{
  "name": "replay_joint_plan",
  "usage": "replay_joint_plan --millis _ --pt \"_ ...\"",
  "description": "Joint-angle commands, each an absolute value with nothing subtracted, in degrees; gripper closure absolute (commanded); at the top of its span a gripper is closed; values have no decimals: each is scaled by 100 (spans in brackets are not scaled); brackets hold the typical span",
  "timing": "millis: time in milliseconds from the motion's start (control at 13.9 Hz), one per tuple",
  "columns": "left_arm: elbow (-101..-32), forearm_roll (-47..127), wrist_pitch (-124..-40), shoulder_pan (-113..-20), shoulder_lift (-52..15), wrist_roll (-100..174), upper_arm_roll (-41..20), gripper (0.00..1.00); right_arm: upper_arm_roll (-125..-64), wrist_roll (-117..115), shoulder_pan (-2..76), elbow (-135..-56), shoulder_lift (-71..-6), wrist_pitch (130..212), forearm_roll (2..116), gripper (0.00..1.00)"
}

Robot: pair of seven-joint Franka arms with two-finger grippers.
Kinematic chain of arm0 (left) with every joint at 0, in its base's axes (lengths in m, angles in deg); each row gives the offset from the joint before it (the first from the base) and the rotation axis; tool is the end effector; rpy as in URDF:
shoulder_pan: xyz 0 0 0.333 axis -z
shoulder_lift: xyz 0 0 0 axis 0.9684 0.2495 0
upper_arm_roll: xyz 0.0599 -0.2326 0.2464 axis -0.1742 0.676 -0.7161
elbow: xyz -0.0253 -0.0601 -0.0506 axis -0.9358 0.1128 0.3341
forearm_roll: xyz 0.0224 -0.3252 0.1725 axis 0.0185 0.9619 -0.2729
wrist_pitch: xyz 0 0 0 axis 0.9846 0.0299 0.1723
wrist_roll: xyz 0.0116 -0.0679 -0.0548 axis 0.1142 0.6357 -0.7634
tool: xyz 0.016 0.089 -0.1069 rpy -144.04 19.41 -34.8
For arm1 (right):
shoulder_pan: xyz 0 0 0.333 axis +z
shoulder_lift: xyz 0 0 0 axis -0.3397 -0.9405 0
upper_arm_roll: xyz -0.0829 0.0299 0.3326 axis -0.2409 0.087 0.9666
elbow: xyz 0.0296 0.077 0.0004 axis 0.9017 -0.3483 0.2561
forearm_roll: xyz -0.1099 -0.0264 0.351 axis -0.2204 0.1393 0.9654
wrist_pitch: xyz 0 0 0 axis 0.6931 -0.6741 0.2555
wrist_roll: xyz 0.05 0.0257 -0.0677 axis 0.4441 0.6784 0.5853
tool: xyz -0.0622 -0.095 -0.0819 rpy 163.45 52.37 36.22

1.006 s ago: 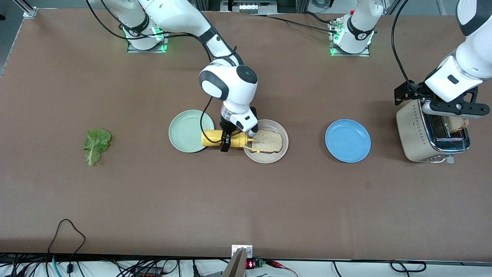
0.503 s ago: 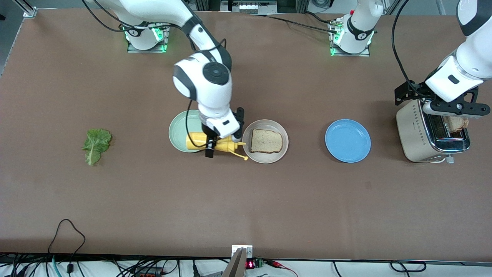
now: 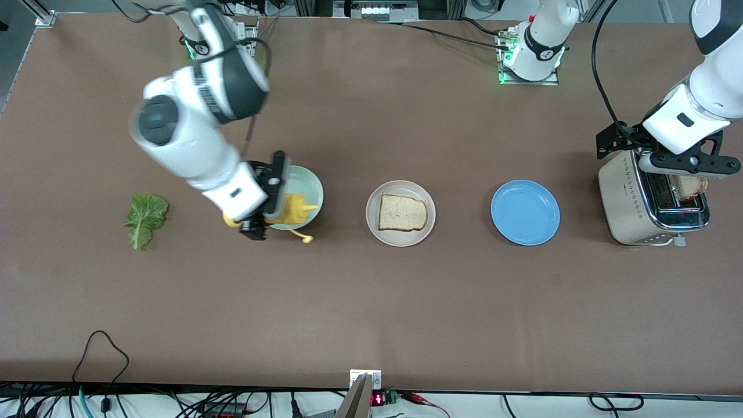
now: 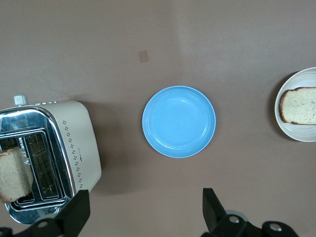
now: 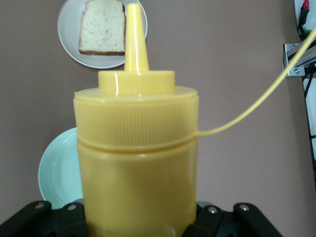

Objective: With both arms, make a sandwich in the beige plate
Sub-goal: 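Return the yellow bottle beside the lettuce and release it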

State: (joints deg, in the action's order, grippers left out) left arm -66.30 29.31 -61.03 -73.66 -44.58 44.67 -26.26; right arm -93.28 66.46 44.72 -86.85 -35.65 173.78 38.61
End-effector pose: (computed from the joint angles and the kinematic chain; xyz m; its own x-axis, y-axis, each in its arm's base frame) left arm 0.5282 -0.0361 0.5611 0.9942 -0.0951 -0.0501 -0.0963 -0.9951 -0.0221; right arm 0.6178 0.2610 0.4493 0.0559 0.9646 0.2578 0.9972 -0.0668 0.0339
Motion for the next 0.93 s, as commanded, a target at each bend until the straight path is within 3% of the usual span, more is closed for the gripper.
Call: replay_joint_plan --millis 0,503,862 --pt "-6627 3002 -6046 -7379 -4497 4586 -2649 0 -9212 7678 3921 -9432 -2997 17403 4969 57" --pt "-6627 3002 -6038 -7370 -4497 4586 -2649 0 -9230 10613 2787 -10961 -2688 17369 7975 57" --pt "-6627 3002 -6011 -7370 -4506 4586 -2649 0 -9230 12355 1874 -11622 -3161 16572 9348 57"
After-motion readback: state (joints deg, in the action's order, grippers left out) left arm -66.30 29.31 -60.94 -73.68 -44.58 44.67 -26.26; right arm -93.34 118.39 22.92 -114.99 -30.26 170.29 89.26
